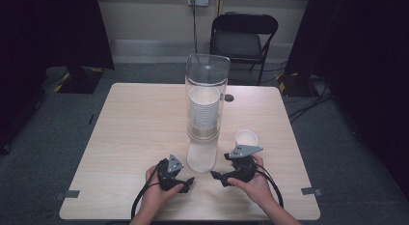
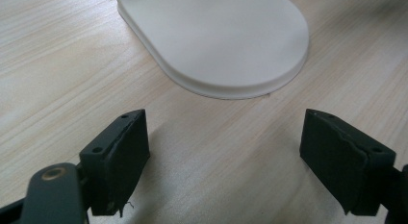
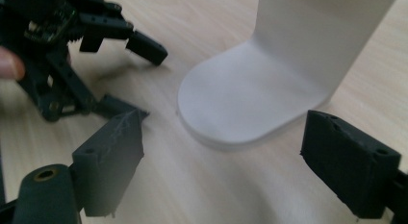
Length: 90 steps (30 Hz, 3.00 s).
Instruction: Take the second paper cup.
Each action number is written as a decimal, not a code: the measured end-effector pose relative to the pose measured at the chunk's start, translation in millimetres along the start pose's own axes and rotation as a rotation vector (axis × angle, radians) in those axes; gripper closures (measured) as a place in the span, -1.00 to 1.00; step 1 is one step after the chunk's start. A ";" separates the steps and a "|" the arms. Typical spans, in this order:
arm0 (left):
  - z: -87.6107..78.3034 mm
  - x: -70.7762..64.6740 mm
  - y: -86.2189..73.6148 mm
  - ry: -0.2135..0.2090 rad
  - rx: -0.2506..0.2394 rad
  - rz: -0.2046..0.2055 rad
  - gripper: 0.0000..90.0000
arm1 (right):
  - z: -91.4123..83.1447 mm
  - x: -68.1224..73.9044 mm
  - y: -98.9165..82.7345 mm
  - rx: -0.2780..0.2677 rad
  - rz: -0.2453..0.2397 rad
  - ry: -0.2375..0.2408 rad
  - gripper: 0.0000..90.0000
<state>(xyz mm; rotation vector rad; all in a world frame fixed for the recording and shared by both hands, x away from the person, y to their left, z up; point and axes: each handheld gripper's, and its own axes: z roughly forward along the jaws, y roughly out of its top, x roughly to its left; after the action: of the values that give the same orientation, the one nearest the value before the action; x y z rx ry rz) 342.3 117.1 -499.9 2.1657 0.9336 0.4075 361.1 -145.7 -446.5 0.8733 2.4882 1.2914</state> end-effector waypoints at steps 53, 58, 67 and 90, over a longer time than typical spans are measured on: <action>0.0 -0.1 -0.2 -0.001 0.000 -0.001 -0.62 | 39.4 -1.1 51.8 -0.257 -0.073 -0.116 -0.19; 0.2 -1.4 -0.3 0.004 -0.009 -0.021 -0.61 | 61.4 -8.5 11.4 -0.045 -0.035 -0.127 -0.17; 0.0 -1.0 -0.2 0.005 -0.007 -0.015 -0.61 | 42.9 1.0 -12.8 -0.037 -0.059 -0.062 -0.19; -15.8 4.0 5.5 0.089 -0.118 -0.075 -0.50 | 37.8 36.6 -34.7 0.030 -0.173 0.123 -0.21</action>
<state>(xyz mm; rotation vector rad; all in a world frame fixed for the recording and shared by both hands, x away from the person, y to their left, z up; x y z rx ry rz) 339.4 125.4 -485.1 2.0134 1.0104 0.5131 333.8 -114.0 -493.6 0.5847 2.6162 1.2886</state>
